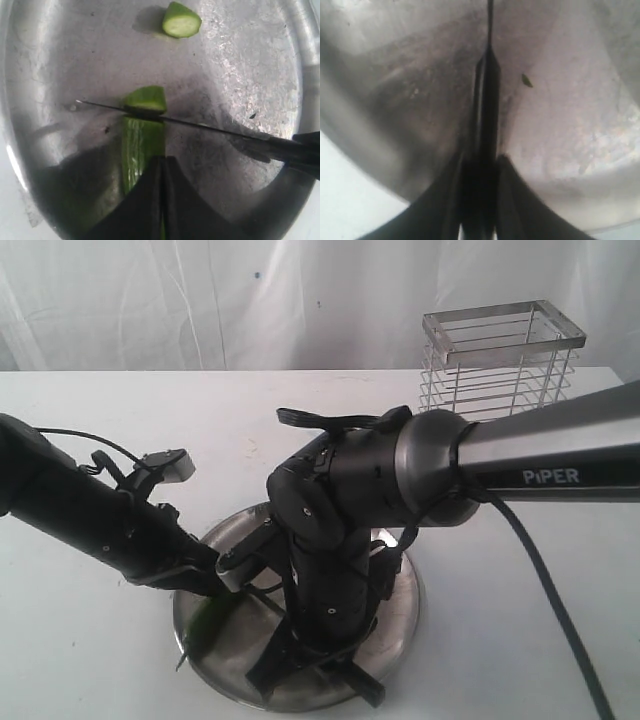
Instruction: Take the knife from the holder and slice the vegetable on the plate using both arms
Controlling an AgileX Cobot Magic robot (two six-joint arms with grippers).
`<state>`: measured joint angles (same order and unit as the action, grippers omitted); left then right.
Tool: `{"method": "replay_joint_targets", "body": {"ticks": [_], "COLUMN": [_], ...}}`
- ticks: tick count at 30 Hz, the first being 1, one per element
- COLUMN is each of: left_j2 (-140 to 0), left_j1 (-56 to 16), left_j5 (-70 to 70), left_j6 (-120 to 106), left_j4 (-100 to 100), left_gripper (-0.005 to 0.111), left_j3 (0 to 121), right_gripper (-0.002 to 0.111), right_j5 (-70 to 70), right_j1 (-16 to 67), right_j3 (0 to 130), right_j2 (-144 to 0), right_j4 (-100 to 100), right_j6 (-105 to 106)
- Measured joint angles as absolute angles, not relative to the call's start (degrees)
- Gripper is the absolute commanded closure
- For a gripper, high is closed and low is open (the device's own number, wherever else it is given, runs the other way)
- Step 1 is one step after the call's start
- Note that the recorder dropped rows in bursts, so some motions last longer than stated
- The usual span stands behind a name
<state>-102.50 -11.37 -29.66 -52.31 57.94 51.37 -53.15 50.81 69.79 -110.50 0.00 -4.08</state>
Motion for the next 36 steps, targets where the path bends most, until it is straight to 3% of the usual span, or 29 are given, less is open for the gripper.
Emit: {"method": "replay_joint_targets", "body": {"ticks": [25,36], "left_j2": [-101.56,-95.55], "left_j1": [-15.35,-6.37], "left_j5": [-25.81,-23.97], "left_j6": [-52.21,-51.24], "left_j4": [57.99,55.93], "left_gripper": [0.107,0.107], "left_j3": [51.09,51.0], "right_gripper": [0.108,0.108], "right_j5": [-60.73,-57.89], "right_j1": [50.81,50.81], "right_j3": [76.74,77.55], "right_j2": [-115.88,-115.93], "right_j4": [-2.82,-1.99], "right_j6": [-1.97,-1.97]}}
